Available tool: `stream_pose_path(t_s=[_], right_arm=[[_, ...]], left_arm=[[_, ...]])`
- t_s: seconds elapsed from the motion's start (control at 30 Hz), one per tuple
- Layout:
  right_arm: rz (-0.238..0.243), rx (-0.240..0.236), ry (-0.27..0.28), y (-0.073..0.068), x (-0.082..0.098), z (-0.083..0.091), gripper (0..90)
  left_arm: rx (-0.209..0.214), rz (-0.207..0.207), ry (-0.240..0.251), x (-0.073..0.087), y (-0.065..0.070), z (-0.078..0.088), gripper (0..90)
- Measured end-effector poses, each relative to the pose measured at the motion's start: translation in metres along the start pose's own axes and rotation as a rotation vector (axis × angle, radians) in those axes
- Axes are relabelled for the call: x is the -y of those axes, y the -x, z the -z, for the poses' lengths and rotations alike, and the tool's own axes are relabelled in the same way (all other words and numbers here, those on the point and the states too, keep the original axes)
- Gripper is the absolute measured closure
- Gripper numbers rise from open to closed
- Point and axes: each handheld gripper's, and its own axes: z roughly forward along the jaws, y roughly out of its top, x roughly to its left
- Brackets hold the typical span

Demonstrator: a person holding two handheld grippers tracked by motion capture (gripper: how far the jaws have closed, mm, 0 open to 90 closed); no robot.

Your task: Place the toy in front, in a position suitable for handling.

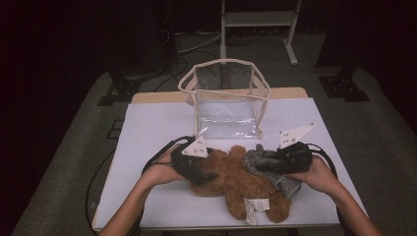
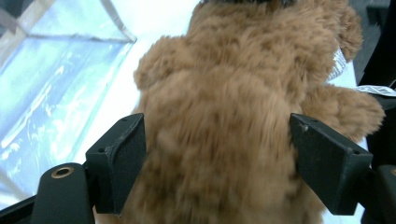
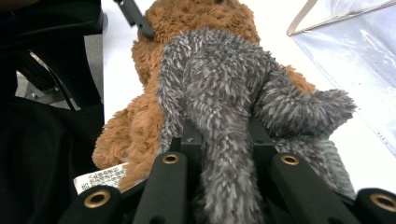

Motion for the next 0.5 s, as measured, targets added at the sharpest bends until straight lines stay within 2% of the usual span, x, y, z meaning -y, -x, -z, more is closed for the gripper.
stream_pose_path(t_s=[0.13, 0.2, 0.33, 0.5], right_arm=[[0.002, -0.001, -0.015, 0.001, -0.003, -0.001, 74.1], [0.018, 0.007, -0.039, 0.000, -0.011, -0.003, 74.1], [0.081, 0.025, -0.074, -0.004, -0.034, -0.008, 74.2], [0.141, 0.005, -0.129, -0.009, -0.059, -0.036, 74.1]], left_arm=[[0.027, 0.027, 0.006, 0.014, 0.001, -0.001, 28.3], [0.032, 0.030, 0.005, 0.016, 0.003, -0.006, 32.6], [0.042, 0.020, 0.015, 0.014, 0.006, -0.011, 36.1], [0.037, 0.007, 0.022, 0.008, 0.010, -0.014, 36.5]])
